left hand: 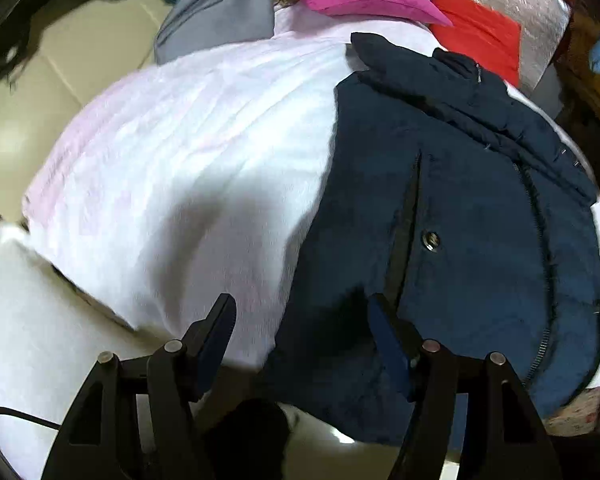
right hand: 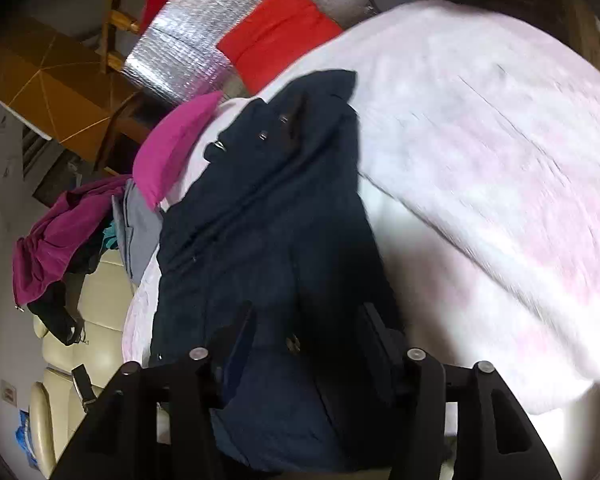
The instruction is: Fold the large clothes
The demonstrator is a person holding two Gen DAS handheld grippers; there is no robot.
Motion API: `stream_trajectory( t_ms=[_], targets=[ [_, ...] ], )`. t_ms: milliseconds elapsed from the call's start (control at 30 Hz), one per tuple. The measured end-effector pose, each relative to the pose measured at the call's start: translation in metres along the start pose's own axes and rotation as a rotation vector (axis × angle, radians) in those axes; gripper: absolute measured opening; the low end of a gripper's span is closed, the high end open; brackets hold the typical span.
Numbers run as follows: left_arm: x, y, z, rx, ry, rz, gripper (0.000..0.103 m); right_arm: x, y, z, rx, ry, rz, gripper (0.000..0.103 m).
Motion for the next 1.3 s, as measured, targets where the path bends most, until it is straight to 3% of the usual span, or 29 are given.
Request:
stream_trajectory(
  t_ms=[333, 700, 767, 800, 833, 900, 967, 1033, 1133, 1233, 1267, 1300],
  targets=[
    [0.004, 0.010, -0.024, -0.058, 0.130, -0.063, 0.069, -0.001, -0.038, -0.019, 0.048, 0.052, -0.062, 0.058],
    [0.026, 0.014, -0.025, -0.077, 0.210, -0.086, 0.070, 0.026, -0.031, -0.034, -0.023, 0.134, -0.104, 0.058],
    [0.025, 0.011, -0.028, -0.067, 0.208, -0.112, 0.067, 0.031, -0.023, -0.040, -0.076, 0.146, -0.120, 0.054],
    [0.024, 0.008, -0.028, -0.054, 0.204, -0.132, 0.062, 0.032, -0.019, -0.043, -0.109, 0.147, -0.130, 0.047],
    [0.022, 0.004, -0.029, -0.032, 0.196, -0.150, 0.052, 0.032, -0.012, -0.046, -0.149, 0.153, -0.115, 0.038],
    [0.019, -0.001, -0.030, -0.005, 0.184, -0.149, 0.047, 0.028, -0.002, -0.050, -0.181, 0.163, -0.031, 0.032],
    [0.019, -0.003, -0.031, 0.003, 0.181, -0.153, 0.046, 0.026, -0.001, -0.050, -0.198, 0.152, -0.031, 0.032],
    [0.019, -0.003, -0.032, 0.001, 0.186, -0.162, 0.047, 0.035, -0.013, -0.050, -0.140, 0.197, -0.076, 0.035],
    [0.025, -0.002, -0.024, -0.012, 0.212, -0.197, 0.073, 0.041, -0.019, -0.052, -0.123, 0.222, -0.092, 0.035],
    [0.027, -0.011, -0.026, 0.033, 0.200, -0.194, 0.072, 0.038, -0.010, -0.059, -0.191, 0.214, -0.094, 0.035],
    [0.026, -0.015, -0.026, 0.053, 0.189, -0.191, 0.067, 0.036, -0.007, -0.059, -0.204, 0.206, -0.079, 0.031],
    [0.023, -0.019, -0.027, 0.074, 0.174, -0.193, 0.058, 0.032, -0.003, -0.058, -0.220, 0.193, -0.057, 0.021]
  ],
)
Point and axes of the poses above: each gripper's, at about its wrist camera, not at the fingertips, and x roughly the way its jaws point, y to its left, z to its top, the point moved 4 cm from there along x, roughly the way its jaws point, and after that the axes turned 5 degrees about y, right-handed, at the moved point
